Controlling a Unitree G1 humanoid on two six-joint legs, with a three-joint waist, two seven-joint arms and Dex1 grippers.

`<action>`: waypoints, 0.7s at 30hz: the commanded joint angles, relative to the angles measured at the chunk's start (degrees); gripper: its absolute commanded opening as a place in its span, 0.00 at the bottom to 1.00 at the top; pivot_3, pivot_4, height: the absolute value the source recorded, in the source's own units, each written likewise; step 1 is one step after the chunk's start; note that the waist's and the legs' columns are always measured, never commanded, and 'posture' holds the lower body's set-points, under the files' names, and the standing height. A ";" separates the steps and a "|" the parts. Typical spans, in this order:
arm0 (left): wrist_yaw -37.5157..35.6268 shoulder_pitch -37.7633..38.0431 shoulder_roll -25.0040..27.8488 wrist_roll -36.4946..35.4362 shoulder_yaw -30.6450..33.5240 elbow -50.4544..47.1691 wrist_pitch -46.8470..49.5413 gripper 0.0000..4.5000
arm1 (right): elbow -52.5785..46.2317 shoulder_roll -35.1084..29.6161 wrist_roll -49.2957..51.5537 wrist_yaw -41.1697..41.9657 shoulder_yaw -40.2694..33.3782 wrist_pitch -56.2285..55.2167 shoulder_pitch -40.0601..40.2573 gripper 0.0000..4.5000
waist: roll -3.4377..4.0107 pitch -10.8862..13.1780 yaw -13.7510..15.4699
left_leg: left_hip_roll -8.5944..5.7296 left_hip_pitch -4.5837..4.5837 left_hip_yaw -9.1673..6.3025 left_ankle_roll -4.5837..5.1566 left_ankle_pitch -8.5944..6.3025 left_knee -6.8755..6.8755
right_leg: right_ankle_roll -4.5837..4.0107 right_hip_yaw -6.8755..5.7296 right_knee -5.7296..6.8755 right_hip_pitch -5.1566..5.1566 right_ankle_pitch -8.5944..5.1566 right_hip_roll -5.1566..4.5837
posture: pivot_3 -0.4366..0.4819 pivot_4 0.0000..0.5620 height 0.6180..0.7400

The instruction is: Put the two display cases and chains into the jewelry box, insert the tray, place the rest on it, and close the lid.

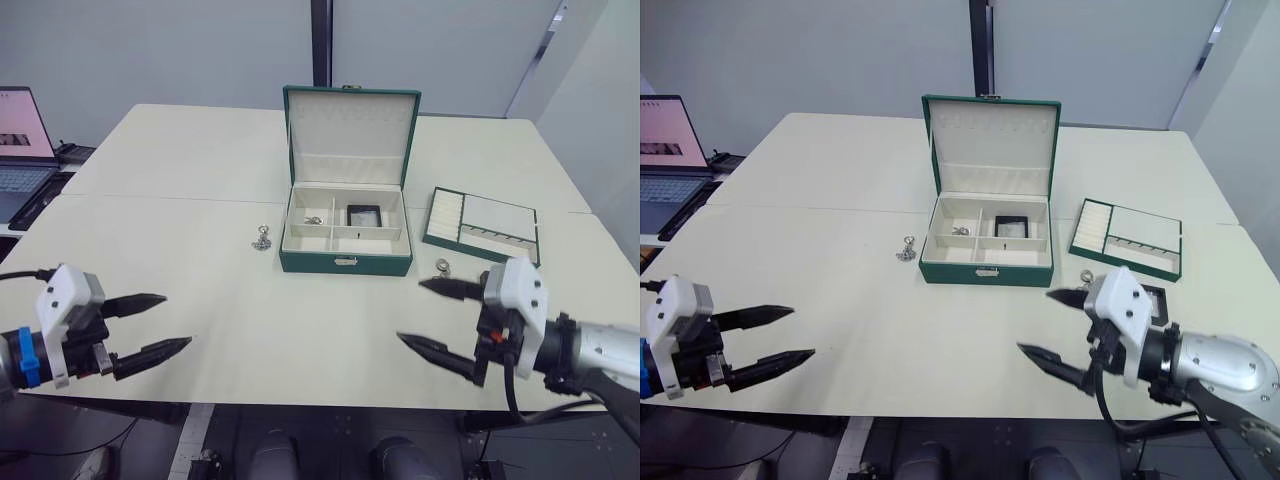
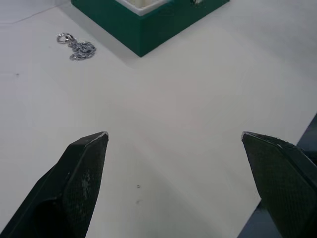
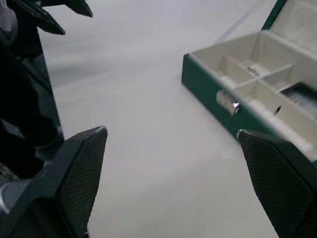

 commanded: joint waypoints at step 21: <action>33.39 -22.64 -8.28 3.33 -15.14 1.32 12.17 0.99 | 9.86 8.98 6.72 -13.86 10.29 16.42 -31.29 1.00 | 0.07 0.05 0.31 | 0.00 -0.23 0.07 -0.01 0.00 0.00 | 0.01 0.09 0.07 0.00 0.01 -0.01 | 0.48 0.27 1.00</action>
